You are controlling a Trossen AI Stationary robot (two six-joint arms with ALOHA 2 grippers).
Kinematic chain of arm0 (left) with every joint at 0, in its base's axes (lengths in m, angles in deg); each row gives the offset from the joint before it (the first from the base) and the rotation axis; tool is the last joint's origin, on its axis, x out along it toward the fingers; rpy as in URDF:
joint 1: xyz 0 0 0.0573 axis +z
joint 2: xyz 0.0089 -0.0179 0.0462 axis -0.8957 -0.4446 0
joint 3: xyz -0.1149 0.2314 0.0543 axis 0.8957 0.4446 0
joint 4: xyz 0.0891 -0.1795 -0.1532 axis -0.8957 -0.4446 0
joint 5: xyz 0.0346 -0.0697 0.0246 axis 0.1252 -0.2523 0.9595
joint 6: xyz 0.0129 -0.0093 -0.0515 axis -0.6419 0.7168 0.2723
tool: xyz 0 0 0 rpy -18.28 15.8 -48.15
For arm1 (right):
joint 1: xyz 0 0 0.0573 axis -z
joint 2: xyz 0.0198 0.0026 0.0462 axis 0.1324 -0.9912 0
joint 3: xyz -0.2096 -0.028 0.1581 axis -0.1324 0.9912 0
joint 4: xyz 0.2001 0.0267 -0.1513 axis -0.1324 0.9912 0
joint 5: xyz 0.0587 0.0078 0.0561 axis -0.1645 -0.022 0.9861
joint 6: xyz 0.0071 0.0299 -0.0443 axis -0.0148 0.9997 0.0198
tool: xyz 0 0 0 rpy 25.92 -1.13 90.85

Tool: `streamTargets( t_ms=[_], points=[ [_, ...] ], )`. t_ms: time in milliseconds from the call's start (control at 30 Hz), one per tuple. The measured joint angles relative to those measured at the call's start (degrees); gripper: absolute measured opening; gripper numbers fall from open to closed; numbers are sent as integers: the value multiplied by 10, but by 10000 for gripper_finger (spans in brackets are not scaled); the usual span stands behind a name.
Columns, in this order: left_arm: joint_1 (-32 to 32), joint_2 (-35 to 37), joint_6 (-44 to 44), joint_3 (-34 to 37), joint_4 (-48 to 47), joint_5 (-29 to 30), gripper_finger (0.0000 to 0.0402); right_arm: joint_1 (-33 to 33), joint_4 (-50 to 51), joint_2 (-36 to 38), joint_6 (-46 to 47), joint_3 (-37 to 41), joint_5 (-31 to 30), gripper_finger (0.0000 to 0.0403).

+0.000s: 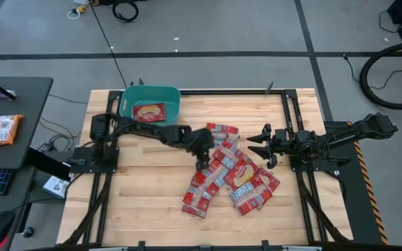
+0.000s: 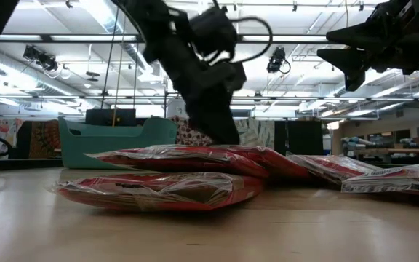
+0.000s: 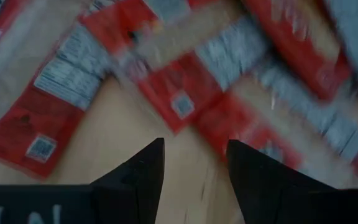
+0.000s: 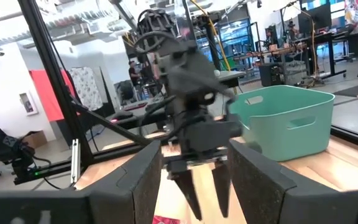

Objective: Sort popcorn bags into baskets
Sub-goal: Put the popcorn sachet into the bin

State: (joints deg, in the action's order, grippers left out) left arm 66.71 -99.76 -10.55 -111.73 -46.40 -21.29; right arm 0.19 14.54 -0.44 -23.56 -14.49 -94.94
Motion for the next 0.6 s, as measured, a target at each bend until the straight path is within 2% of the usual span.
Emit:
streamTargets(
  t_ms=[300, 600],
  points=[
    [37, -6, 103, 0, 43, -54, 176, 0, -9, 0, -2, 0, 0, 189],
    [48, -51, 157, 0, 74, -63, 176, 0, -19, 0, -11, 0, 0, 189]
  ],
)
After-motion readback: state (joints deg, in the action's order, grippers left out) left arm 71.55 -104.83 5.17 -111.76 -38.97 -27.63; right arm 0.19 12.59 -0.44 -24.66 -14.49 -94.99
